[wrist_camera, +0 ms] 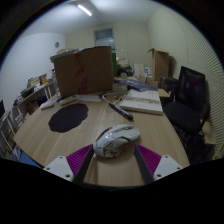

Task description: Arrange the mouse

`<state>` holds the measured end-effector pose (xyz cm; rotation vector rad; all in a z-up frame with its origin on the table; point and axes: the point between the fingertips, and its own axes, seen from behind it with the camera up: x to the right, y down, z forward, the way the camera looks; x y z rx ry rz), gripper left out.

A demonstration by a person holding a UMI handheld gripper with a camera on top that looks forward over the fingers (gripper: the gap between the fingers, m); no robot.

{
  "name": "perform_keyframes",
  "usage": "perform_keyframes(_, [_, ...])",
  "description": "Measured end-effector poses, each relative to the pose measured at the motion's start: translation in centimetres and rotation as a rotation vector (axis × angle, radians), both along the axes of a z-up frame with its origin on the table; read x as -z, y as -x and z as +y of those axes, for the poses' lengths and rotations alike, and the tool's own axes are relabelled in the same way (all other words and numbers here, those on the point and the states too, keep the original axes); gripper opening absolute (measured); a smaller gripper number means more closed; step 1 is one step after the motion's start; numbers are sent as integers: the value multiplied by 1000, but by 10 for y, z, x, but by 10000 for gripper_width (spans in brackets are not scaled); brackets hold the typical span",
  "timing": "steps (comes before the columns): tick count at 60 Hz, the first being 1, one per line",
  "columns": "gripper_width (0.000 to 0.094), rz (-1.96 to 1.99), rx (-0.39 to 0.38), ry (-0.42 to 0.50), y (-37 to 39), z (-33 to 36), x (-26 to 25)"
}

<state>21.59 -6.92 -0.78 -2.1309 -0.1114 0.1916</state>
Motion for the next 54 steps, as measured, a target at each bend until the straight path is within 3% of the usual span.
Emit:
perform_keyframes(26, [846, -26, 3, 62, 19, 48, 4])
perform_keyframes(36, [848, 24, 76, 95, 24, 63, 1])
perform_keyframes(50, [845, -49, 76, 74, 32, 83, 6])
perform_keyframes(53, [828, -90, 71, 73, 31, 84, 9])
perform_keyframes(54, [765, -94, 68, 65, 32, 85, 8])
